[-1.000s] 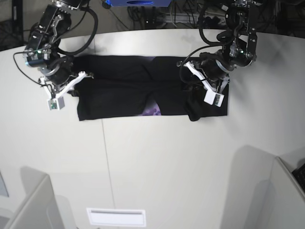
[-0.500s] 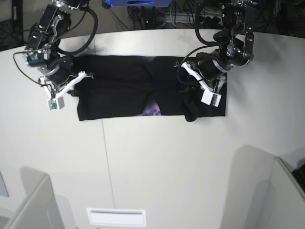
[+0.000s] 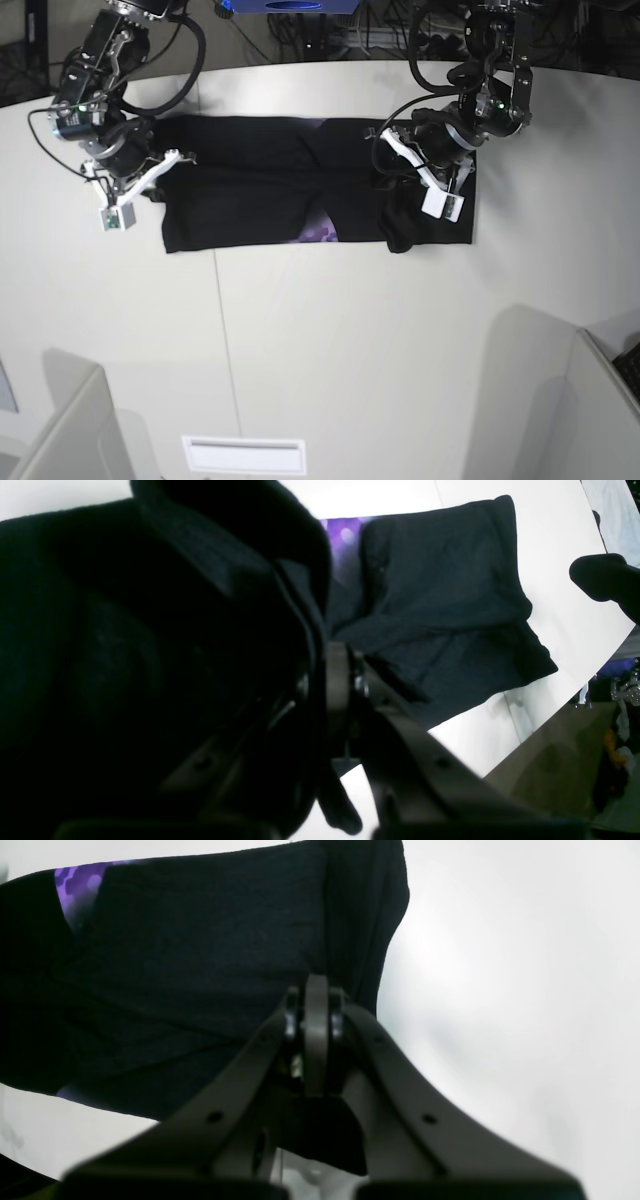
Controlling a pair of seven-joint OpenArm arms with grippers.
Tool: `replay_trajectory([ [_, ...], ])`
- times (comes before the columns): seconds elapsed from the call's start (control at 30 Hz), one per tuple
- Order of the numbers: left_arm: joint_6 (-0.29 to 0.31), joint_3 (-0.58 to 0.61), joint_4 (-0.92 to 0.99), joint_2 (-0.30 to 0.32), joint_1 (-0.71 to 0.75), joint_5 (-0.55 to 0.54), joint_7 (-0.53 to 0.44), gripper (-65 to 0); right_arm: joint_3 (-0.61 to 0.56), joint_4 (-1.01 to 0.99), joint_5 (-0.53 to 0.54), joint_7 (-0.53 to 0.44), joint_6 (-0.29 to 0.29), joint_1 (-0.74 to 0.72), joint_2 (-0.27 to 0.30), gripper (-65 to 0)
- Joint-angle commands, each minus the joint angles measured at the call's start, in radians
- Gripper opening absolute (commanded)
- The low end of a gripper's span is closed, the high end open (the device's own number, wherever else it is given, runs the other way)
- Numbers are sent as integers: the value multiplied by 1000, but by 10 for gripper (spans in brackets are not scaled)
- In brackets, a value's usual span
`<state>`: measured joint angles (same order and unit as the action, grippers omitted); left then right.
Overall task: Fold the T-shirt properly
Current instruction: 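Carry the strip end with the left gripper toward the right gripper, then release the strip end and regrasp the folded edges with both grippers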
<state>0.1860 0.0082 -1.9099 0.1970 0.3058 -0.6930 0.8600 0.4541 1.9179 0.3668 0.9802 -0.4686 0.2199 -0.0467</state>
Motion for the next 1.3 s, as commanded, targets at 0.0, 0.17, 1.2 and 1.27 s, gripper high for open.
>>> replay_trajectory([
  [0.0,7,-1,-15,2,-1,-20,-17,-650,2,18,13,-20,3,-7,8,-650],
  [0.17,7,-1,-15,2,-1,-20,-17,-650,2,18,13,-20,3,-7,8,-650],
  [1.2,7,-146,-69,8,39,-26,-18,-482,134,1,18,171,-3,-112,23,-650],
  [1.27,8,-235,-67,8,71,-26,-18,-650,136,-28,19,243,-19,-149,24,-525],
])
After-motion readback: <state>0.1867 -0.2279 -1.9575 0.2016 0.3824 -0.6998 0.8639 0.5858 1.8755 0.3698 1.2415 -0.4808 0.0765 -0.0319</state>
